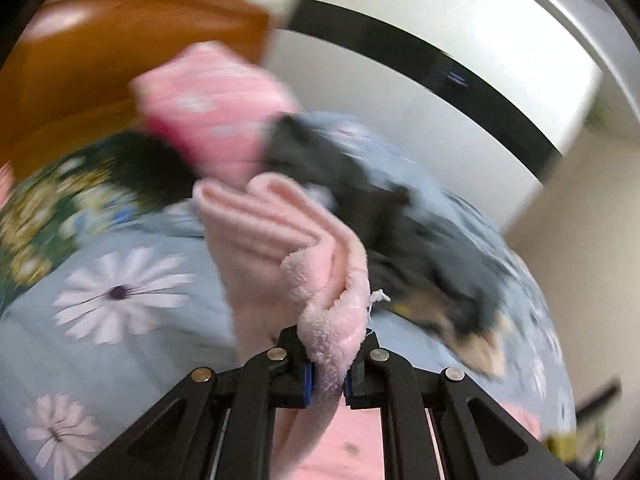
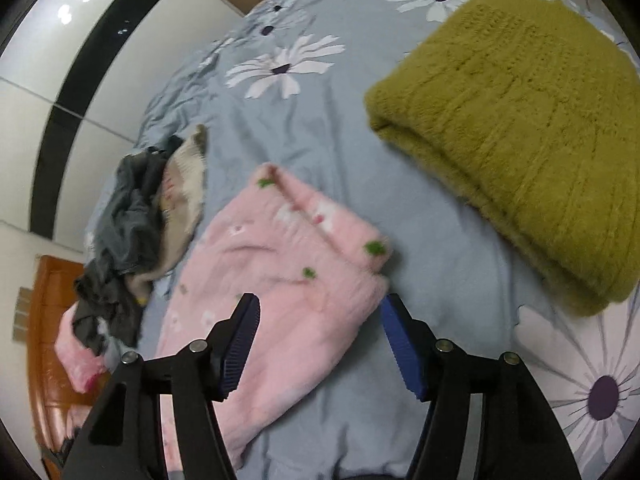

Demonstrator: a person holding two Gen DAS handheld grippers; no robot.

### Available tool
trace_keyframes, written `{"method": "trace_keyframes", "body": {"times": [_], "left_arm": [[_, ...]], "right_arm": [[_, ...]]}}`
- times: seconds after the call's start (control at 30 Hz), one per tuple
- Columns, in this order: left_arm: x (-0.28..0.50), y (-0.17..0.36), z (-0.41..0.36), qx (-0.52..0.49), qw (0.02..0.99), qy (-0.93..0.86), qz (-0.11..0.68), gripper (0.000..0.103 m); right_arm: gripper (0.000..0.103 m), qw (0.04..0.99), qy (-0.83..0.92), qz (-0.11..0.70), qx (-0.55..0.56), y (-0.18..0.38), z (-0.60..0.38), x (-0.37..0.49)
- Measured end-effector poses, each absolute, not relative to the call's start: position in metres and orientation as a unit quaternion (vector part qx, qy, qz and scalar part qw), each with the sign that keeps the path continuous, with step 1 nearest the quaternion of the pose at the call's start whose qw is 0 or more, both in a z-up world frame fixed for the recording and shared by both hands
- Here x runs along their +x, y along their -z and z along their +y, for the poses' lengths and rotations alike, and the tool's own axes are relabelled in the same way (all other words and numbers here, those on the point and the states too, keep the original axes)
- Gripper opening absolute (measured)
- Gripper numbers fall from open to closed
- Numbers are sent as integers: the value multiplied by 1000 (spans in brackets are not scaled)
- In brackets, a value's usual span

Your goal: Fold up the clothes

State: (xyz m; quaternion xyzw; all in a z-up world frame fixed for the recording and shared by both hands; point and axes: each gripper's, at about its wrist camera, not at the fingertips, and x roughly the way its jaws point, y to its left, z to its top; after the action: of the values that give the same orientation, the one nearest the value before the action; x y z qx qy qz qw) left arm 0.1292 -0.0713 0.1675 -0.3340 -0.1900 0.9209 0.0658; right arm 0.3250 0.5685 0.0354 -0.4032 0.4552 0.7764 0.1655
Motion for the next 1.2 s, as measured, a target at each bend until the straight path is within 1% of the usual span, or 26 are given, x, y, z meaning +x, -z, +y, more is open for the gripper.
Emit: {"method": "trace_keyframes", "body": {"times": [0.1,0.17,0.27,0.37,0.5,0.63,0.7,0.73,0.77,0.8,0.83,0.87,0.93,1.0,1.07,1.2], "left_arm": [[125,-161,4,-356,109,-914,-161,11],[127,-144,56,-379,129,-906,-137,11],[134,-111,124,-417,156,-889,-110,11],[149,-67,186,-469,177,-863,-58,11],[173,-26,230,-516,192,-835,-4,11],[192,6,246,-560,199,-804,21,14],[197,14,241,-578,207,-789,2,18],[197,15,236,-583,213,-784,-16,25],[197,13,231,-589,221,-776,-40,34],[197,11,228,-595,229,-768,-59,40],[197,7,225,-599,240,-760,-79,50],[197,3,223,-601,252,-752,-98,52],[198,-13,216,-591,270,-751,-122,52],[196,-32,196,-564,260,-771,-136,54],[191,-43,170,-548,226,-792,-145,59],[177,-32,103,-558,110,-807,-157,59]], "right_arm": [[65,142,-780,454,-407,-35,558,322],[65,131,-782,454,-407,-34,554,322],[65,117,-782,458,-406,-28,550,326],[65,109,-779,460,-411,-21,548,329],[65,106,-773,465,-418,-11,548,334],[65,100,-773,458,-427,-6,543,336],[65,93,-772,456,-433,-5,537,333],[65,88,-773,454,-435,-5,533,330],[65,82,-774,451,-436,-6,528,326],[65,76,-775,448,-438,-6,523,323],[65,68,-777,445,-440,-7,518,319],[65,60,-778,441,-443,-8,511,314],[65,37,-782,432,-449,-11,494,301],[65,7,-784,421,-456,-15,475,287],[65,-28,-786,408,-464,-16,453,272],[65,-89,-774,386,-494,-7,411,239]]}}
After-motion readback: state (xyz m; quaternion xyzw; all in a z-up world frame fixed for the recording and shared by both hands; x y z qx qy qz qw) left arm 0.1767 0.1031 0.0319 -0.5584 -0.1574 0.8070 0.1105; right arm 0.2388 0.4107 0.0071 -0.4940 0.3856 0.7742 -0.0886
